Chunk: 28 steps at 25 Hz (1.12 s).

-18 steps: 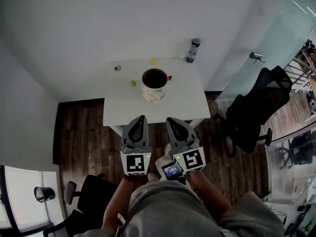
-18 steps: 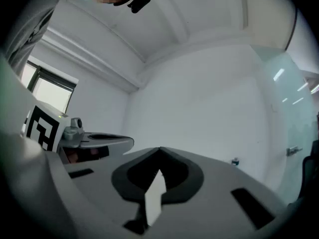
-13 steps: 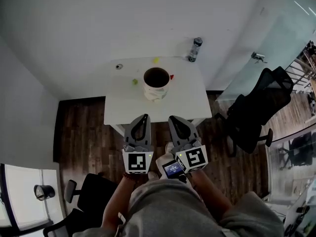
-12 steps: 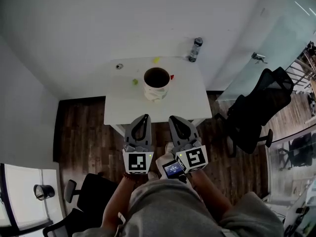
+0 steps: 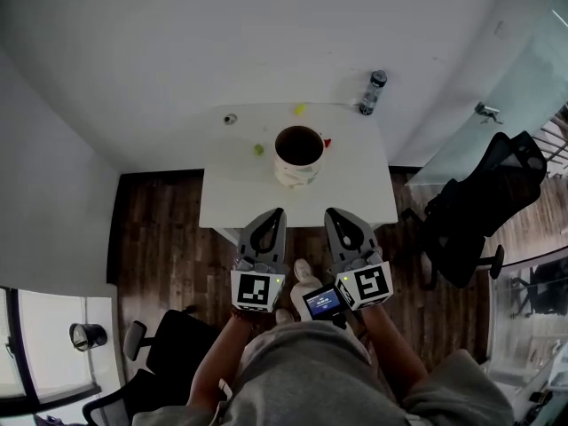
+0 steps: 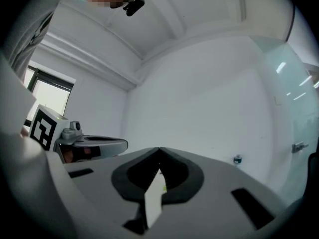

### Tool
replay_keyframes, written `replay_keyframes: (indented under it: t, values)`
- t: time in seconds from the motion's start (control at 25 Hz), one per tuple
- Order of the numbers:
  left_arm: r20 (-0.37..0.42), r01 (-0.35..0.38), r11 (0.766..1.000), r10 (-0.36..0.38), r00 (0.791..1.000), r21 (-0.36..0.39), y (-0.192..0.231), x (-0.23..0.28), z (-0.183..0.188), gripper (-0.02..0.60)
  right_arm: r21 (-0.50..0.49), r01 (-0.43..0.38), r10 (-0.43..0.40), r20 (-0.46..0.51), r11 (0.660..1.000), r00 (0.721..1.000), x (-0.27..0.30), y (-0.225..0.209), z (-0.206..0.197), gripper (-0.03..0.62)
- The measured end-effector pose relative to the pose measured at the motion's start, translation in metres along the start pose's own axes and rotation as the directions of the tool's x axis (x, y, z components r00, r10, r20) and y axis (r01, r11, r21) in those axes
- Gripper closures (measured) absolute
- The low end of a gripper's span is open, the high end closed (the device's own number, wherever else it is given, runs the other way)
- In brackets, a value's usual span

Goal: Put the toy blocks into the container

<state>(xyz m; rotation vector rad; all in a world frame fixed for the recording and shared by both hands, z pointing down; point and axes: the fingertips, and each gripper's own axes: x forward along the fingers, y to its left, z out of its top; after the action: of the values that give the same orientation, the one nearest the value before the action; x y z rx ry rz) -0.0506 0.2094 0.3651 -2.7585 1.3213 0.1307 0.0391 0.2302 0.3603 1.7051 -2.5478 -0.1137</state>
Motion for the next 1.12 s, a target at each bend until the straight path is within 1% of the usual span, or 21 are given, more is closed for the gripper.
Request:
replay_keyframes:
  t: [0.08, 0.24, 0.32, 0.68, 0.8, 0.88, 1.04, 1.12]
  values:
    - [-0.017, -0.004, 1.000, 0.004, 1.000, 0.003, 0.007, 0.008, -0.007, 0.577, -0.014, 0.000, 0.000, -0.008, 1.000, 1.000, 0.011, -0.012, -0.004, 0.591]
    - [-0.009, -0.020, 1.000, 0.020, 1.000, 0.005, 0.019, 0.030, -0.008, 0.577, -0.010, 0.002, -0.002, -0.030, 1.000, 1.000, 0.029, -0.039, -0.014, 0.591]
    - [-0.020, -0.025, 1.000, 0.025, 0.999, 0.004, 0.026, 0.040, -0.015, 0.577, -0.011, 0.002, -0.003, -0.036, 1.000, 0.999, 0.039, -0.051, -0.017, 0.591]
    - [-0.044, -0.041, 0.999, 0.042, 0.998, 0.022, 0.045, 0.090, -0.025, 0.577, -0.049, -0.042, 0.039, -0.072, 0.998, 0.997, 0.093, -0.100, -0.036, 0.591]
    - [-0.073, -0.041, 0.999, 0.042, 0.996, 0.014, 0.049, 0.105, -0.036, 0.577, -0.037, -0.046, 0.042, -0.095, 0.998, 0.995, 0.110, -0.122, -0.050, 0.591]
    - [-0.071, -0.047, 0.999, 0.046, 0.996, -0.004, 0.052, 0.115, -0.038, 0.577, -0.036, -0.053, 0.049, -0.114, 0.998, 0.992, 0.122, -0.136, -0.062, 0.591]
    - [-0.063, -0.050, 0.999, 0.049, 0.997, -0.012, 0.057, 0.137, -0.040, 0.577, -0.065, -0.092, 0.081, -0.160, 0.994, 0.984, 0.151, -0.169, -0.091, 0.591]
    - [-0.080, -0.061, 0.998, 0.060, 0.995, -0.004, 0.059, 0.145, -0.047, 0.577, -0.086, -0.116, 0.098, -0.191, 0.990, 0.977, 0.163, -0.185, -0.110, 0.591]
